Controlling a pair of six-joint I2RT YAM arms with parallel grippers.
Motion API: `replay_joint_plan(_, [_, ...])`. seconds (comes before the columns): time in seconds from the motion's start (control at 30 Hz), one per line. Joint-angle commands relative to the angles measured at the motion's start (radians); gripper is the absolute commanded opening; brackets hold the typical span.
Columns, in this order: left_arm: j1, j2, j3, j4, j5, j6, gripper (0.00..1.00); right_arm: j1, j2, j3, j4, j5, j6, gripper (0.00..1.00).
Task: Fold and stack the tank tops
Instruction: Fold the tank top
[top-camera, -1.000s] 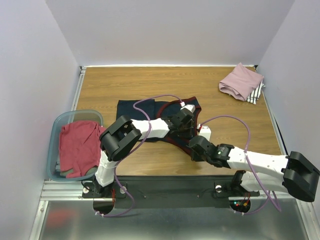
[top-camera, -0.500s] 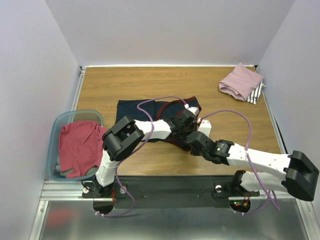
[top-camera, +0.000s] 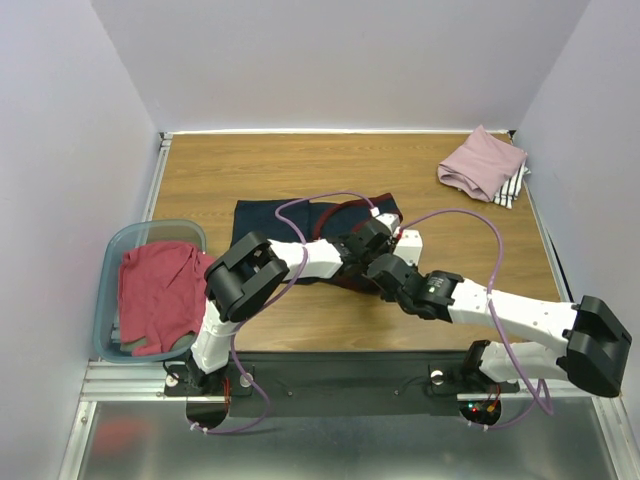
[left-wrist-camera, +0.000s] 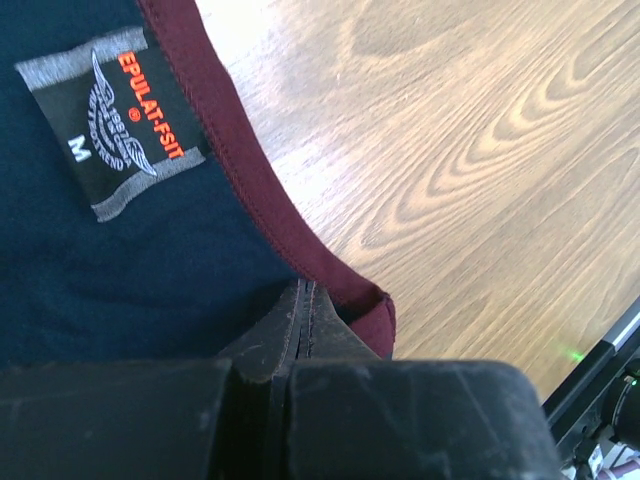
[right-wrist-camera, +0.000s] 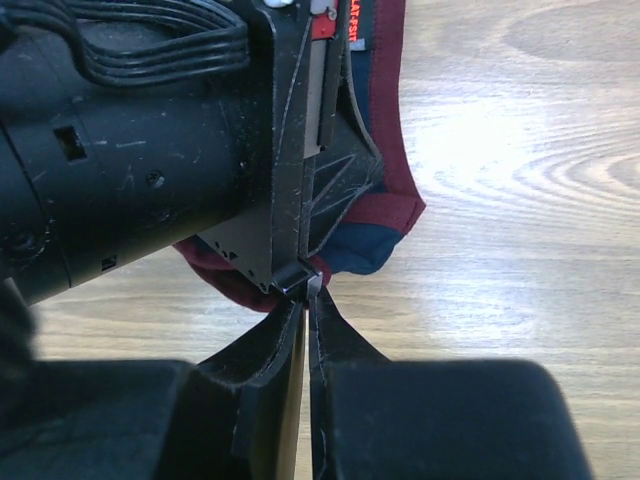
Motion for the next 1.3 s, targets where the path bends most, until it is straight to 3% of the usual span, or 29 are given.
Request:
replay_joint_plan(0.0, [-0.010, -0.022, 0.016, -0.004, 0.046, 0.031, 0.00, -0.050, 0.005, 0.038, -0.011, 0.109, -0.017, 0.10])
replay_joint_plan(0.17, [0.003, -0.048, 0.026, -0.021, 0.019, 0.025, 0.00, -0.080, 0.024, 0.027, -0.010, 0.122, -0.023, 0.09])
replay_joint_plan(0.27, [0.029, -0.079, 0.038, -0.032, 0.010, 0.028, 0.06, -0.089, 0.028, 0.027, -0.011, 0.123, -0.023, 0.07])
replay_joint_plan(0.4, [0.057, -0.109, 0.087, -0.058, -0.004, 0.054, 0.22, -0.100, 0.037, 0.033, -0.011, 0.125, -0.028, 0.07])
replay_joint_plan(0.53, [0.075, -0.132, 0.115, -0.064, -0.016, 0.057, 0.32, -0.107, 0.062, 0.044, -0.010, 0.123, -0.031, 0.07])
replay_joint_plan(0.63, [0.092, -0.157, 0.125, -0.067, -0.039, 0.044, 0.34, -0.115, 0.082, 0.055, -0.004, 0.120, -0.037, 0.07])
replay_joint_plan(0.9, [0.170, -0.281, 0.046, -0.106, -0.257, -0.085, 0.34, -0.170, 0.148, 0.109, 0.035, 0.076, -0.094, 0.07])
replay_joint_plan(1.27, [0.215, -0.346, -0.086, -0.106, -0.354, -0.156, 0.34, -0.308, 0.263, 0.142, 0.114, -0.082, -0.199, 0.06])
